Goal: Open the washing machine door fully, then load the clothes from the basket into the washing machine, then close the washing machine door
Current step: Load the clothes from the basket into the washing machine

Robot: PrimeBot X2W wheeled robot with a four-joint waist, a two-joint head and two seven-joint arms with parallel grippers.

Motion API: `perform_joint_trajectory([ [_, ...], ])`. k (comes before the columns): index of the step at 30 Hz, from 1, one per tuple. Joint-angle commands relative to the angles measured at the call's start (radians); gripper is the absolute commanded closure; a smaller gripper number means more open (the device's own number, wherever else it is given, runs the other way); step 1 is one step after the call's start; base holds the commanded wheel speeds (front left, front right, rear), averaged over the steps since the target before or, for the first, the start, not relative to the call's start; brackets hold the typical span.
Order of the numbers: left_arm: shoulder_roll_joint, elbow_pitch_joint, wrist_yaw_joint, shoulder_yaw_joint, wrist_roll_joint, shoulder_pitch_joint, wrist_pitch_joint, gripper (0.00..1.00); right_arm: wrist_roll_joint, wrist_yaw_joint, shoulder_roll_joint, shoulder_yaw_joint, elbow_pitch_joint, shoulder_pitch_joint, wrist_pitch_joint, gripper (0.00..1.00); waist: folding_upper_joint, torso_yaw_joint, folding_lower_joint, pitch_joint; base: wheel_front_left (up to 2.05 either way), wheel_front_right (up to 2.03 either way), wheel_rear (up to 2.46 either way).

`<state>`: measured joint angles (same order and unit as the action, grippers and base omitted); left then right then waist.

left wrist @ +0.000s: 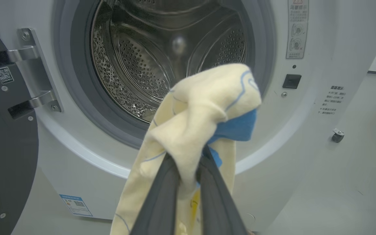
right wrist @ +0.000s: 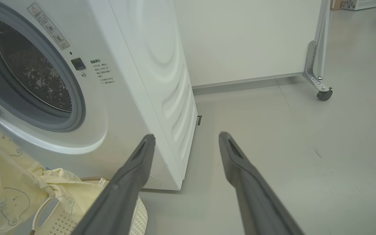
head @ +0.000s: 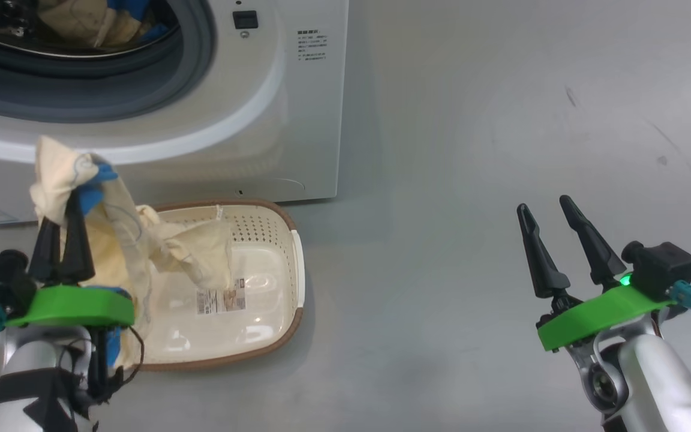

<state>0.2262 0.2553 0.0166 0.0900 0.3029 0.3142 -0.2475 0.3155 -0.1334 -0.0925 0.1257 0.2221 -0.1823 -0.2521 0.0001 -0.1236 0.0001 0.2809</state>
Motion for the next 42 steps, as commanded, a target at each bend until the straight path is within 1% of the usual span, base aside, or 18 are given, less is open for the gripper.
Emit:
perform_joint_trajectory([
  [1,0.025,-0.045,0.006,-0.056,-0.009,0.046,-0.014,1.00,-0.004,0.003,-0.006,0.019,-0.031,-0.017,-0.010,0.00,-0.0001,-0.006,-0.0001,0.012,0.00,0.00,0.00],
  [4,0.030,-0.060,0.018,-0.083,-0.017,0.072,-0.014,1.00,-0.001,0.003,-0.007,0.021,-0.032,-0.024,-0.010,0.00,-0.0001,-0.017,-0.0001,0.035,0.00,0.00,0.00],
  [9,0.063,-0.043,0.034,-0.121,-0.013,0.167,-0.014,1.00,0.004,0.003,-0.004,0.027,-0.035,-0.043,-0.010,0.00,-0.0001,-0.048,-0.0001,0.090,0.00,0.00,0.00],
  [14,0.120,-0.014,0.049,-0.138,-0.003,0.298,0.014,1.00,0.010,0.003,0.000,0.029,-0.041,-0.065,-0.010,0.00,-0.0001,-0.078,-0.0001,0.155,0.00,0.00,0.00],
  [19,0.184,0.020,0.068,-0.150,0.021,0.450,0.075,1.00,0.018,0.003,0.006,0.032,-0.049,-0.096,-0.010,0.00,-0.0001,-0.112,-0.0001,0.242,0.00,0.00,0.00],
  [20,0.209,0.036,0.076,-0.150,0.032,0.515,0.102,1.00,0.021,0.003,0.009,0.033,-0.053,-0.108,-0.010,0.00,-0.0001,-0.126,-0.0001,0.278,0.00,0.00,0.00],
  [22,0.229,0.060,0.083,-0.156,0.053,0.585,0.129,1.00,0.026,0.003,0.013,0.032,-0.056,-0.119,-0.010,0.00,-0.0001,-0.140,-0.0001,0.315,0.00,0.00,0.00],
  [25,0.267,0.104,0.091,-0.145,0.058,0.682,0.163,1.00,0.034,0.003,0.021,0.036,-0.057,-0.134,-0.010,0.00,-0.0001,-0.160,-0.0001,0.363,0.00,0.00,0.00],
  [35,0.349,0.272,0.105,-0.085,0.043,0.960,0.228,1.00,0.073,0.003,0.040,0.090,-0.047,-0.169,-0.010,0.00,-0.0001,-0.240,-0.0001,0.449,0.00,0.00,0.00],
  [40,0.378,0.347,0.109,-0.060,0.038,1.072,0.207,1.00,0.128,0.003,0.042,0.127,-0.044,-0.180,-0.010,0.00,-0.0001,-0.284,-0.0001,0.458,0.00,0.00,0.00],
  [42,0.384,0.362,0.109,-0.052,0.033,1.091,0.203,1.00,0.137,0.003,0.042,0.134,-0.044,-0.180,-0.010,0.00,-0.0001,-0.292,-0.0001,0.457,0.00,0.00,0.00],
])
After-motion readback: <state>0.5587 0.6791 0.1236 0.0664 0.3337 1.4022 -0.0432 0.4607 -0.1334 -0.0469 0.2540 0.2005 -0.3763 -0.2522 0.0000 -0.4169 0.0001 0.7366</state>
